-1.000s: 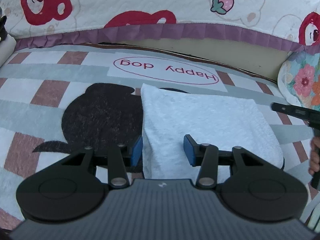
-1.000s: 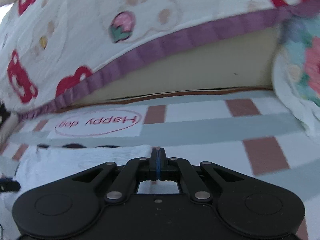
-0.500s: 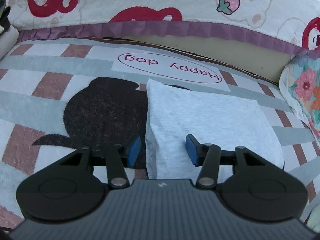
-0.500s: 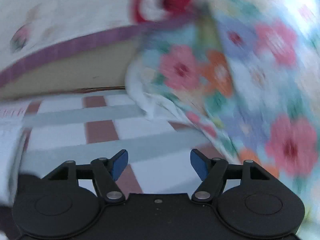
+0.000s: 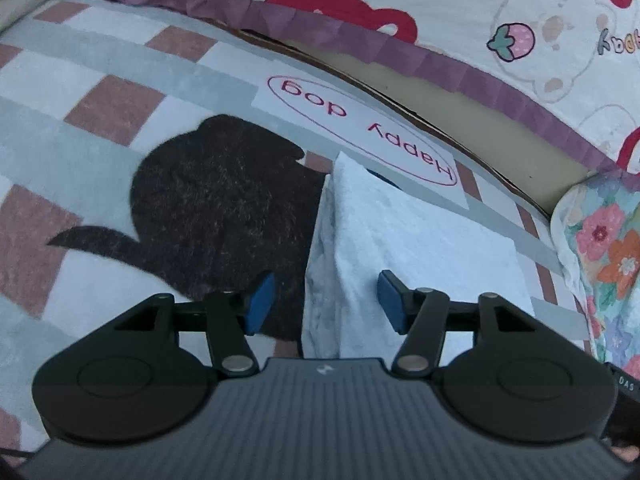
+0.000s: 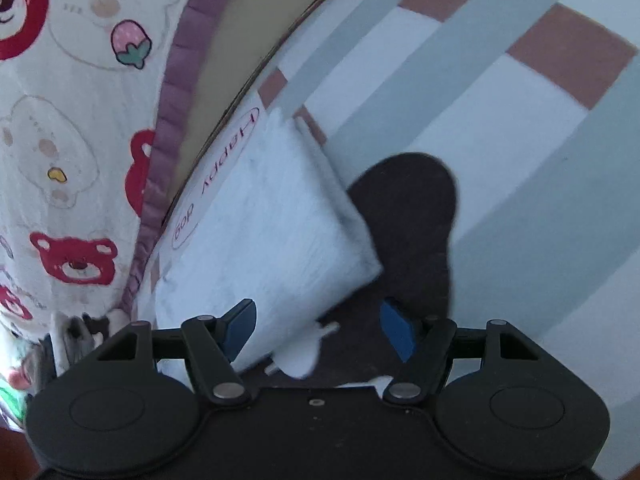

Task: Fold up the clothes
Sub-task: 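Pinch the folded shirt with both grippers and lift it off the mat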

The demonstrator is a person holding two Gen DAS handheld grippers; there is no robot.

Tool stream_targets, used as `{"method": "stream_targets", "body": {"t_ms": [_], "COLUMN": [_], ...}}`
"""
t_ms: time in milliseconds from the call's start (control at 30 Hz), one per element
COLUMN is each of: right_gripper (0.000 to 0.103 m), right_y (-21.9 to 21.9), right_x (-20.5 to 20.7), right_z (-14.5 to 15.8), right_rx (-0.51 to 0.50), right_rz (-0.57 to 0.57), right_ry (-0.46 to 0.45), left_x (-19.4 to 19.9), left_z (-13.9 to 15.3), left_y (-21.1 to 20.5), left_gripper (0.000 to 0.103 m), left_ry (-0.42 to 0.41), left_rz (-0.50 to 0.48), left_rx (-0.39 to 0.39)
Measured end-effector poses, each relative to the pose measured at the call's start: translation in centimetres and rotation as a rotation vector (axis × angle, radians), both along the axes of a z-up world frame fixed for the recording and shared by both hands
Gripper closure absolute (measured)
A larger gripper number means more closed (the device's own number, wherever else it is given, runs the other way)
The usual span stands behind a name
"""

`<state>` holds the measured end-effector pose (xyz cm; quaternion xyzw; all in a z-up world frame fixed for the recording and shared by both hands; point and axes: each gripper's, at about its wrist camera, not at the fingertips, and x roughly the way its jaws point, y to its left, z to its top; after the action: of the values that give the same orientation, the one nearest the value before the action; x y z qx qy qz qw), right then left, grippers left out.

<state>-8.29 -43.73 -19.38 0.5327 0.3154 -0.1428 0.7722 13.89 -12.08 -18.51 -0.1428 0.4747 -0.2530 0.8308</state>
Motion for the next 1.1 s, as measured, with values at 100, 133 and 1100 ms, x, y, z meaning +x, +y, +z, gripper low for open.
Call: {"method": "stream_targets", "body": {"t_ms": [100,133,1100], "right_gripper": [0.027,0.025,0.052], "right_y": [0.8,1.1,-8.0], "right_x": [0.5,0.7,2.5], "right_z": [-0.4,-0.6,-1.4], "right_rx": [-0.012,-0.016,-0.287], "right_rz": [-0.059,-0.079,-0.062], "right_ry": [-0.029,-0.039,-0.001], "left_x": [1.2,1.3,-0.1], "left_z": [-0.7,-0.9,-0.5], "left_y": [-0.4,-0.6,-6.5], "left_gripper": [0.040,0.040,0.032], "left_ry": [0.020,0.020,-0.084], "left_rz": [0.006,-0.003,-0.114], "left_rx": [-0.016,-0.021,0.070]}}
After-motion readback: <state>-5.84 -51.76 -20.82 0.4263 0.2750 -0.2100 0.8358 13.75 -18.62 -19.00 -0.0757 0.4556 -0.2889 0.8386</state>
